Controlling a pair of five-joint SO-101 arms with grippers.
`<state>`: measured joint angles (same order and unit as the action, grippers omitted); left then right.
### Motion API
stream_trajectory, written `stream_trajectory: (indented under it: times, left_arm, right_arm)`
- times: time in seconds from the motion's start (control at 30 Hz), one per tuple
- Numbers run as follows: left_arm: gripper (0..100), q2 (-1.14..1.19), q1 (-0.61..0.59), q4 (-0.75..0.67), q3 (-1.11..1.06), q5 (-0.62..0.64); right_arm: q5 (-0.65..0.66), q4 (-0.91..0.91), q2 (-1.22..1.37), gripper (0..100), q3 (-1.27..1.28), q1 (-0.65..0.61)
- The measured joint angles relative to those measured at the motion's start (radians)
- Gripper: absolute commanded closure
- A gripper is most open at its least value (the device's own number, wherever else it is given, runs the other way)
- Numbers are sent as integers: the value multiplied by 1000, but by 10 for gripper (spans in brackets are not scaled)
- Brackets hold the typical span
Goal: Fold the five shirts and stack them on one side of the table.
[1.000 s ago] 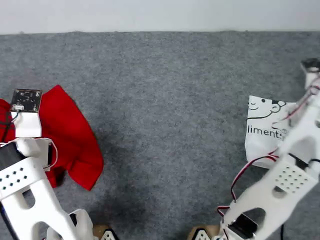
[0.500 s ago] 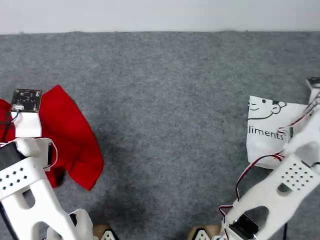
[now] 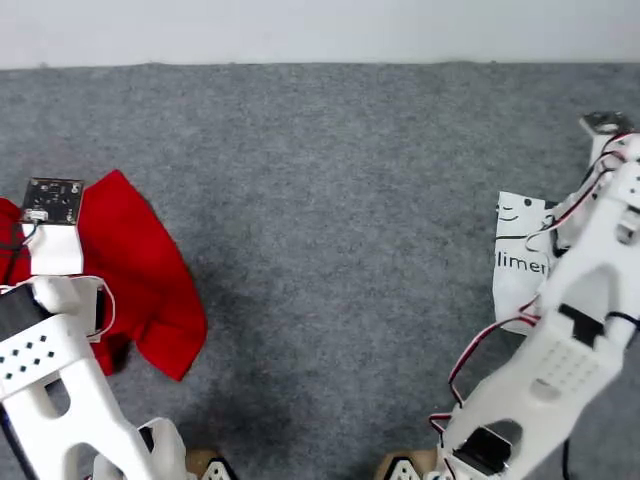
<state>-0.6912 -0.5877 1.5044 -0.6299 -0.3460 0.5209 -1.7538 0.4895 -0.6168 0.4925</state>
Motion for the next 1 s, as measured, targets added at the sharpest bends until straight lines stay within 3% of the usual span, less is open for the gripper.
stream_trajectory:
  times: [0.33,0.53,0.77,1.0]
  left_arm:
    - [855,0,52,104,-29,0]
    - [708,0,150,110,-100,-3]
    - [710,180,158,-9,-199,-98]
    - [714,425,149,-176,-199,-117]
  right_arm:
    - [-9,0,-477,990,560,-157]
    - [-9,0,-637,990,720,-167]
    - [-9,0,-750,990,872,-167]
    - [-9,0,-832,990,953,-167]
